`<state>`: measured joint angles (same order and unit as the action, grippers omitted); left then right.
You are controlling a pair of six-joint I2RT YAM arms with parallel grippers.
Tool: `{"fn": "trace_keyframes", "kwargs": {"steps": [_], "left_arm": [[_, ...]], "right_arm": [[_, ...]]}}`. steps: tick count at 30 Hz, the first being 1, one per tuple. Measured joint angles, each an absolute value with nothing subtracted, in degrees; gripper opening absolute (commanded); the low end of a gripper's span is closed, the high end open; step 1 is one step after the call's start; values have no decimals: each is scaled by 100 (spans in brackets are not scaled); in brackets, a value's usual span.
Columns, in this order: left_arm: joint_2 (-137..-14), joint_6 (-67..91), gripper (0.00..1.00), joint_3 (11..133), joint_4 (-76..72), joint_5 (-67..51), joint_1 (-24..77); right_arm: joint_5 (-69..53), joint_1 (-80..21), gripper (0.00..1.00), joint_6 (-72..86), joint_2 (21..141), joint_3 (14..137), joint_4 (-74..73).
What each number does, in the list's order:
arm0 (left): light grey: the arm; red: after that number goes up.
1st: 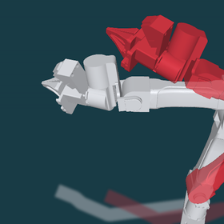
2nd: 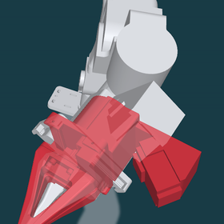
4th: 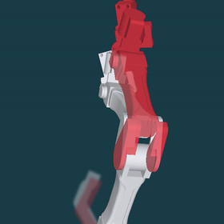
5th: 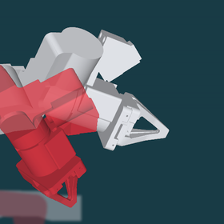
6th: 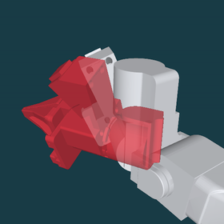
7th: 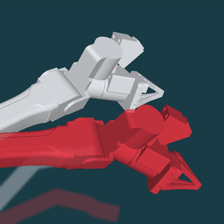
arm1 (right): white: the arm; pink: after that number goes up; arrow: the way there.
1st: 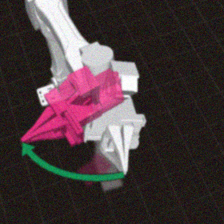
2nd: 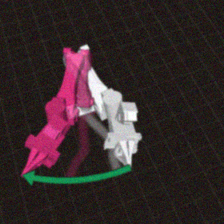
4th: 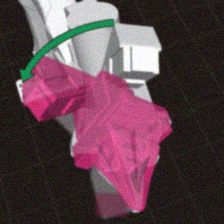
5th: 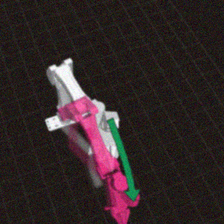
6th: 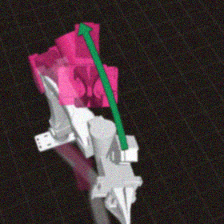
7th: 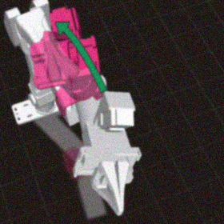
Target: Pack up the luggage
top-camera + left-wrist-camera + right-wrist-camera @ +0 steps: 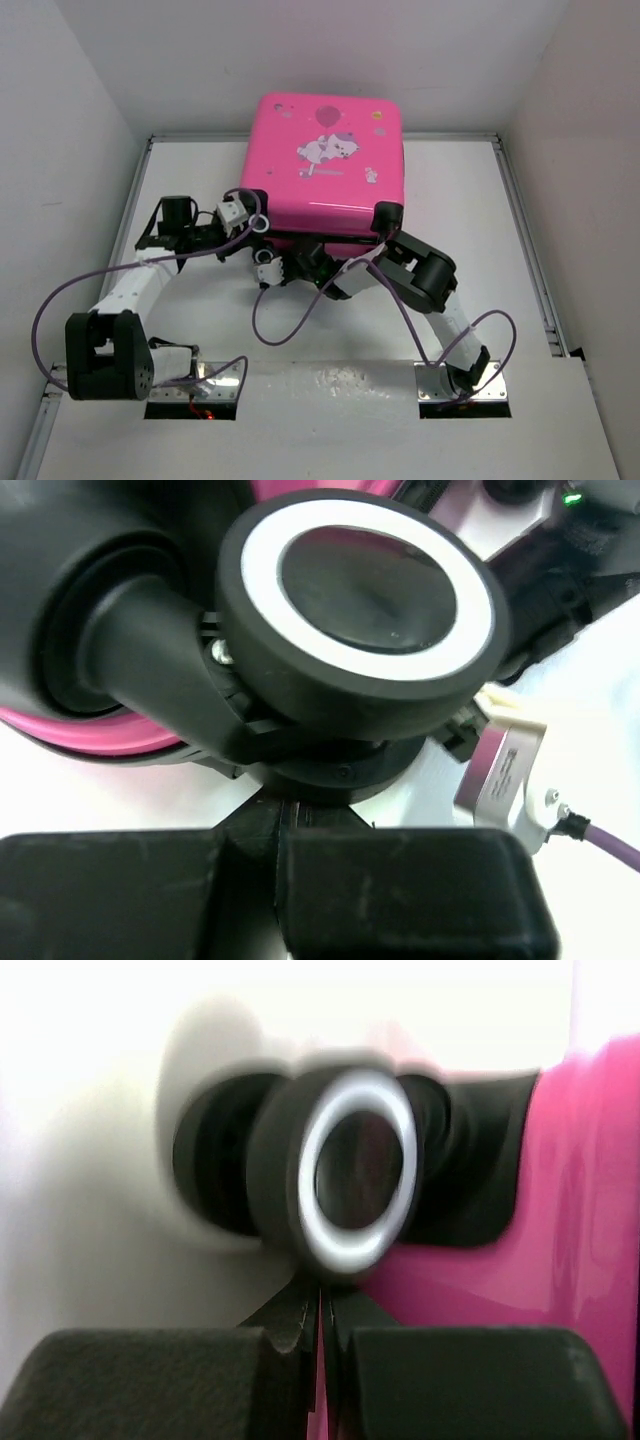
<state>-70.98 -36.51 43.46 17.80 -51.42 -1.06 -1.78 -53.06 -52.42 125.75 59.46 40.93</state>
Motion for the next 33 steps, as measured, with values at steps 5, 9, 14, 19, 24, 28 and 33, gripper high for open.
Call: {"fn": "trace_keyframes", "kwargs": {"steps": [5,9,14,19,24,28,33], "left_arm": [[-6420,-2443,0,3557,504,-4652,255],[-6392,-1772,0,3472,-16,-4440,506],[-6495,-1271,0,3472,-270,-4281,576],[-6665,-1044,0,3476,-434,-4246,663],[-6823,-1044,0,3553,-475,-4211,777],[-6897,-1168,0,3642,-390,-4195,882],[-6954,-1310,0,3730,-331,-4040,1175]], "right_arm": [[-368,-5002,9,-4278,11413,5151,3323],[-1138,-4355,6,-2665,9631,4650,2296],[-1422,-3129,0,-495,6934,4619,1315],[-891,-1728,0,969,5883,4936,379],[-687,167,0,1997,6729,5054,-373],[-666,528,0,2604,8012,4993,-871],[-851,325,0,3406,8691,4687,-1249]]}}
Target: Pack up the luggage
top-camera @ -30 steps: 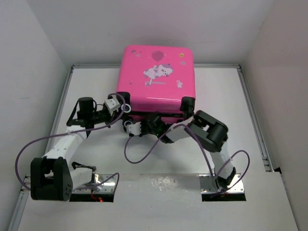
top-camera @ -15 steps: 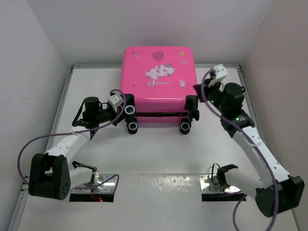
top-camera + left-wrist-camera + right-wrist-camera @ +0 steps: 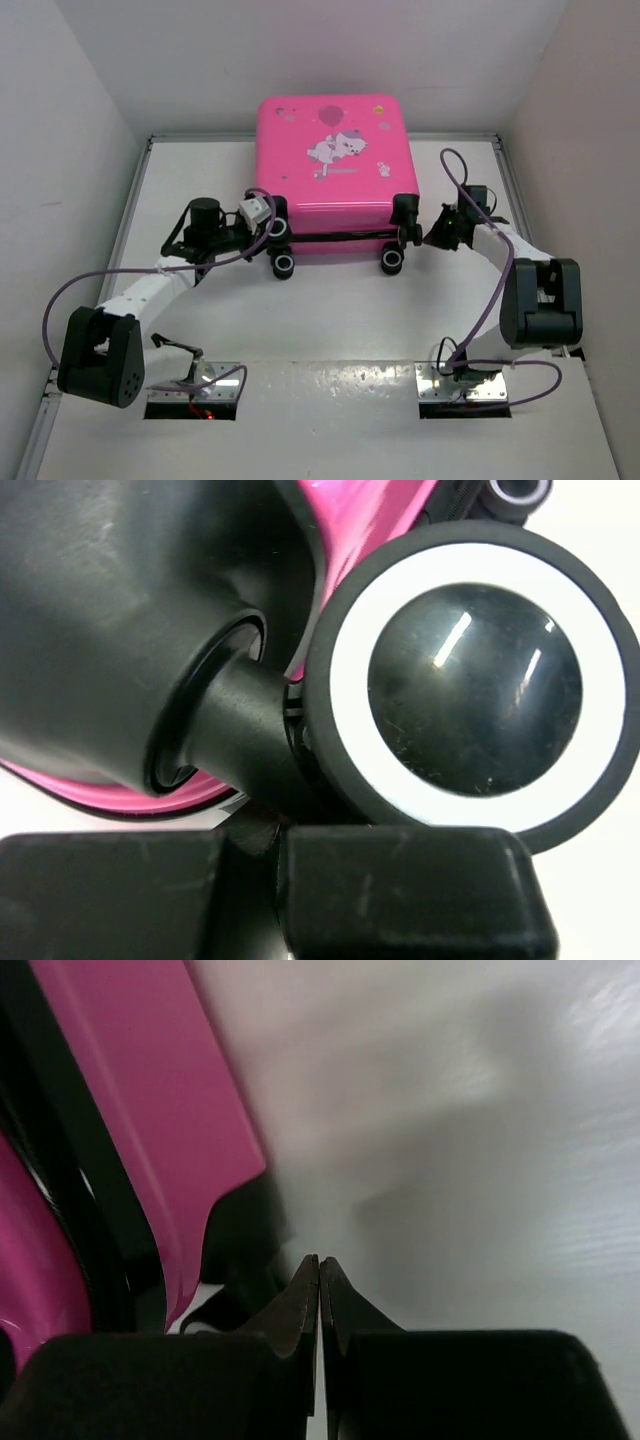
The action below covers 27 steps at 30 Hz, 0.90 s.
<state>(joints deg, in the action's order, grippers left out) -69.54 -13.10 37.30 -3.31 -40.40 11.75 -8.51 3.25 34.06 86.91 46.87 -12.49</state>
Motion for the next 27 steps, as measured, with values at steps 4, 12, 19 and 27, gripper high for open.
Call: {"fn": "trace_keyframes", "kwargs": {"steps": [4,12,19,27], "left_arm": [[-6993,-1356,0,3787,-305,-3918,1406],[-7054,-1299,0,3839,-314,-3551,1647],[-7076,-1310,0,3879,-447,-2637,2049],[-7120,-974,0,3446,-1673,-368,3076]], "right_arm": [[-1120,1,0,4101,8956,4541,-1341],[-888,-287,0,5116,9769,4501,-895],[-633,-392,0,5655,10071,4742,-534],[-296,-749,0,6025,10241,4792,51]]}}
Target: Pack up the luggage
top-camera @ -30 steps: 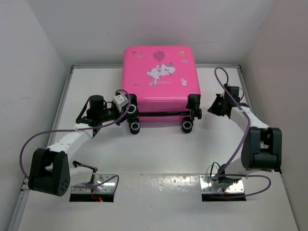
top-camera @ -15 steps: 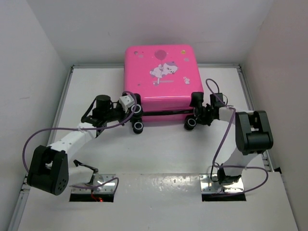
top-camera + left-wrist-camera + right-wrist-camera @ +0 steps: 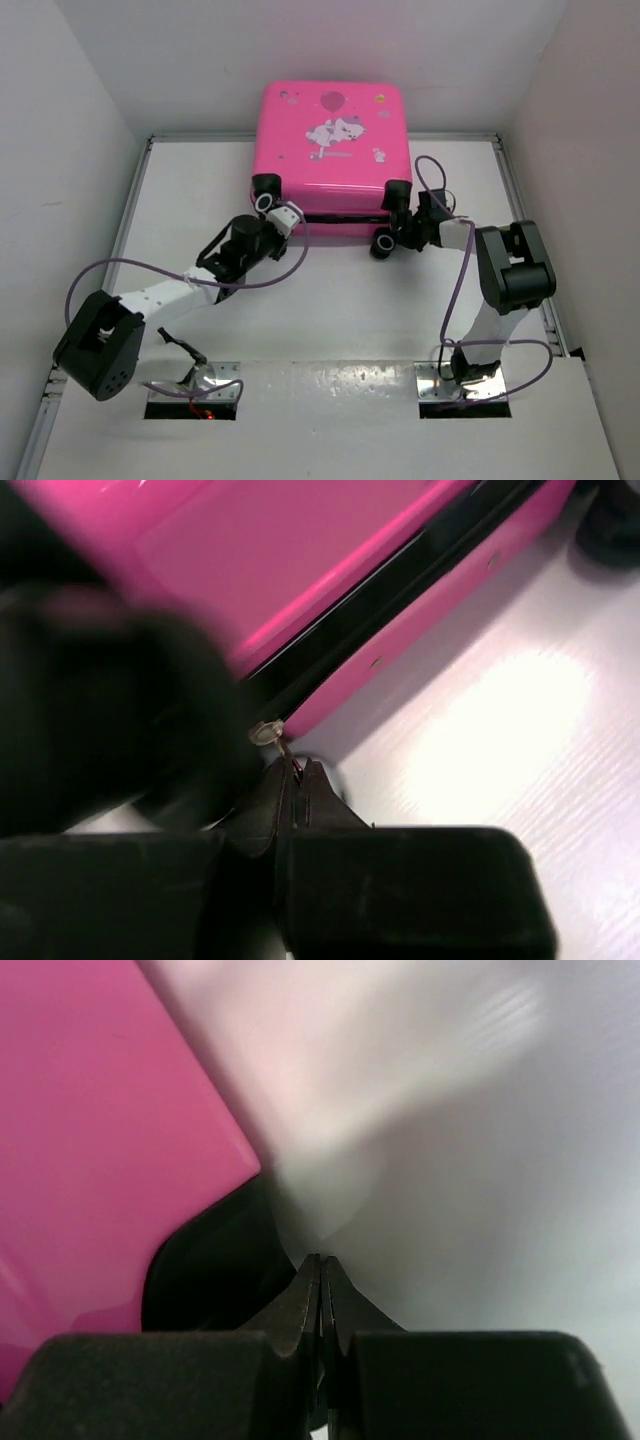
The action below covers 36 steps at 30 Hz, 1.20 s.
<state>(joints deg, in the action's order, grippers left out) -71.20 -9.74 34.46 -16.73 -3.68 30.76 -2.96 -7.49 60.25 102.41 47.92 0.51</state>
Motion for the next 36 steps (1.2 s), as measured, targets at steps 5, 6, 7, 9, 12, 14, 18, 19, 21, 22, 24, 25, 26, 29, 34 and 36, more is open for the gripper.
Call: {"fn": "trace_keyframes", "kwargs": {"steps": [5,6,7,9,12,14,18,19,21,22,24,25,26,29,34,36], "left_arm": [[-7446,-642,0,3247,-2552,272,3610],[-7513,-574,0,3236,-2668,290,3649],[-7609,-506,0,3236,-2818,287,3686],[-7793,-397,0,3238,-3092,272,3758],[-8073,-266,0,3275,-3446,97,3839],[-8267,-191,0,3336,-3647,-23,3911],[-8591,-71,0,3459,-3990,-104,4112],[-8628,-69,0,3485,-4045,-71,4145],[-8687,-56,0,3540,-4088,23,4228],[-8713,-54,0,3562,-4110,80,4261],[-8735,-54,0,3581,-4134,180,4313],[-8733,-56,0,3581,-4147,200,4324],[-8731,-58,0,3581,-4167,217,4344],[-8700,-108,0,3581,-4215,209,4401],[-8512,-301,0,3450,-4198,252,4536],[-8359,-349,0,3347,-4106,336,4536]], "right_arm": [[-537,-1238,0,6182,10265,4792,-3],[-655,-1337,0,6224,10289,4792,5],[-775,-1422,0,6261,10315,4792,30],[-1033,-1599,0,6344,10385,4792,97],[-1328,-1824,0,6469,10490,4792,226],[-1420,-1935,0,6536,10545,4803,303],[-1490,-2069,0,6689,10634,4901,279],[-1485,-2071,0,6713,10639,4919,248],[-1485,-2073,0,6744,10669,4987,158],[-1487,-2073,0,6755,10676,5004,130],[-1487,-2073,0,6759,10687,5030,95],[-1490,-2073,0,6753,10698,5052,71],[-1492,-2073,0,6753,10713,5083,36],[-1535,-2073,0,6740,10772,5170,-25],[-1761,-2156,0,6560,10989,5437,-93],[-1813,-2185,0,6466,11008,5452,-56]]}}
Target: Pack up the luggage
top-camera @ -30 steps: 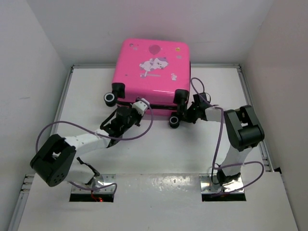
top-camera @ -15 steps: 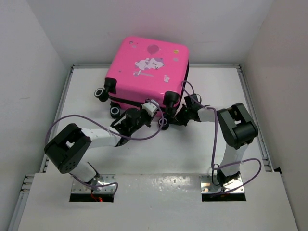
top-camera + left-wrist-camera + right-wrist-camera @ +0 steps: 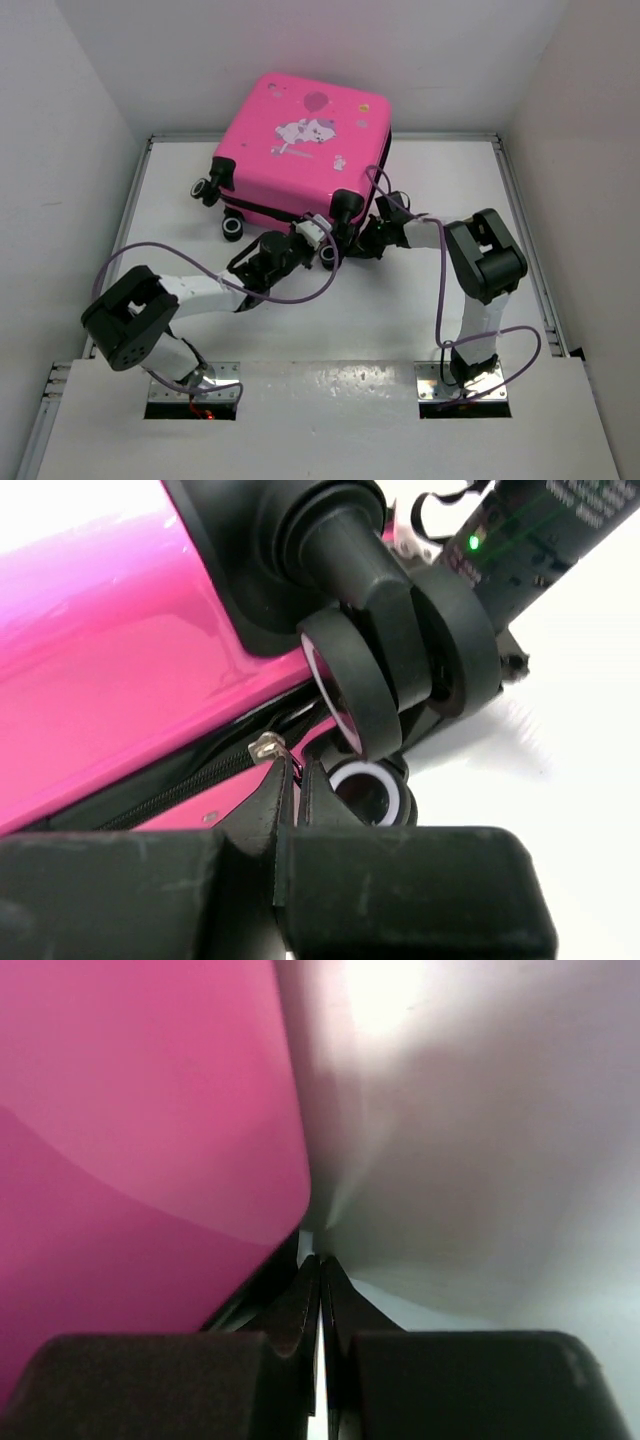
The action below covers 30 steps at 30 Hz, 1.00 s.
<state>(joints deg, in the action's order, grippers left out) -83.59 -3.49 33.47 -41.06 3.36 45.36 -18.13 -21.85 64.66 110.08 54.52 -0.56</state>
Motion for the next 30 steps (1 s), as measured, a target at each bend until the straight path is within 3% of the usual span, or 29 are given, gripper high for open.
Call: {"fn": "trace_keyframes", "kwargs": {"steps": [4,5,7,8,10,11,17,23,26,30], "left_arm": [[-7900,-386,0,3068,-3791,364,4543],[-7784,-392,8,3009,-3717,336,4550],[-7588,-410,51,2956,-3531,209,4587],[-7502,-373,68,2952,-3457,-3,4652],[-7312,-346,74,2952,-3315,-427,4904],[-7205,-351,98,2952,-3249,-591,5011],[-6451,-456,100,3052,-2521,-679,5094],[-5929,-276,100,4265,-628,821,4816],[-5970,-163,100,5225,191,1507,4178],[-6125,-51,95,6147,937,1697,2738]], "right_arm": [[-1835,-2156,0,6263,11004,5424,49],[-1855,-2104,0,6222,10995,5391,102],[-1957,-1997,2,6106,10927,5310,123],[-1992,-1916,6,6020,10868,5275,123],[-2062,-1712,10,5808,10676,5240,126],[-2110,-1601,12,5701,10534,5216,163],[-2062,-1173,11,4777,8941,5026,169],[-1809,-1466,11,3476,6847,4670,-338],[-1629,-2080,11,2976,6158,4648,-537],[-1437,-3194,10,2362,6187,4912,-871]]}}
